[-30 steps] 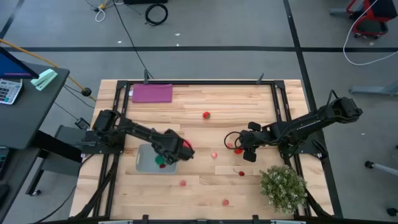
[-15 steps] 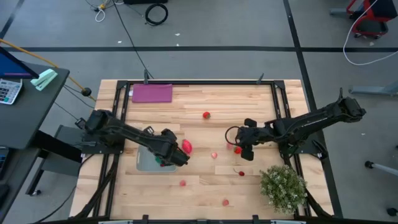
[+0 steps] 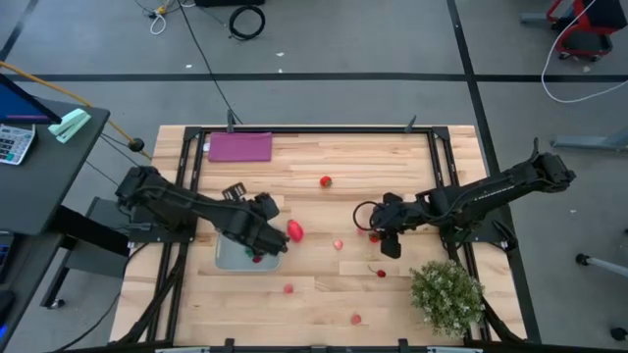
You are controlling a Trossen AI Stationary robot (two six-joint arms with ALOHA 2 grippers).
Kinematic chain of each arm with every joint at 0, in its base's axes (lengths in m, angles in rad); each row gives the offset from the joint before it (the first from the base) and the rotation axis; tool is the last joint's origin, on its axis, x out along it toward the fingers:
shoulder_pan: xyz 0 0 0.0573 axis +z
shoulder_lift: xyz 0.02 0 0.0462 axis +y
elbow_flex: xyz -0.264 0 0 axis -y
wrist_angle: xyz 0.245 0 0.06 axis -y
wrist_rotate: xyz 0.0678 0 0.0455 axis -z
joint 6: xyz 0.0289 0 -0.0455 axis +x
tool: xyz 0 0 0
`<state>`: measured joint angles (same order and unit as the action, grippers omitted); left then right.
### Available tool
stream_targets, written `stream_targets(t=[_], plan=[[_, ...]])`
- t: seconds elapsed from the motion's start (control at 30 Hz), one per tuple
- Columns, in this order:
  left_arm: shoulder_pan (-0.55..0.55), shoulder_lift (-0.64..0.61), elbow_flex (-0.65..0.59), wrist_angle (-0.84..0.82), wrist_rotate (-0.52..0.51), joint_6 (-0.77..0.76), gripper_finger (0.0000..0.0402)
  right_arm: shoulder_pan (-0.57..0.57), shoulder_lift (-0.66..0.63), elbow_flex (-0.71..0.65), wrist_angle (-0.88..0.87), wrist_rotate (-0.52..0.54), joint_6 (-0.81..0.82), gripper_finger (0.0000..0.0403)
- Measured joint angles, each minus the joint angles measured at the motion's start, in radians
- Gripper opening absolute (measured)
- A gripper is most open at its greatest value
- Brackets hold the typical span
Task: Pick and placing Produce into tupperware
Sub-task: Put the red strawberry into the gray container
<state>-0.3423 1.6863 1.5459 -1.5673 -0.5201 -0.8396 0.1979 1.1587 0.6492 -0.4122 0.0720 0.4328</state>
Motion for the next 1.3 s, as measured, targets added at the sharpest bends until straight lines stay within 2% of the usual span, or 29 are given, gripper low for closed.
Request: stream_targets(t=[0.23,0.47,0.73,1.0,1.3], plan=[[0.021,0.002,0.0,-0.003,0.0,0.09,0.0093,-0.001,0.021,-0.001,0.003,0.087,0.059,0.0213],[0.02,0.002,0.0,-0.003,0.0,0.073,0.0101,0.0,0.133,-0.001,0.01,0.116,0.192,0.0231],[0.018,0.002,0.0,-0.004,0.002,-0.011,0.0084,-0.001,0.291,-0.001,0.039,0.123,0.15,0.0212],[0.018,0.002,0.0,-0.003,0.002,-0.01,0.008,-0.002,0.306,-0.001,0.075,0.146,0.15,0.0192],[0.018,0.002,0.0,-0.004,0.002,-0.01,0.0078,-0.001,0.306,-0.001,0.074,0.166,0.15,0.0112]])
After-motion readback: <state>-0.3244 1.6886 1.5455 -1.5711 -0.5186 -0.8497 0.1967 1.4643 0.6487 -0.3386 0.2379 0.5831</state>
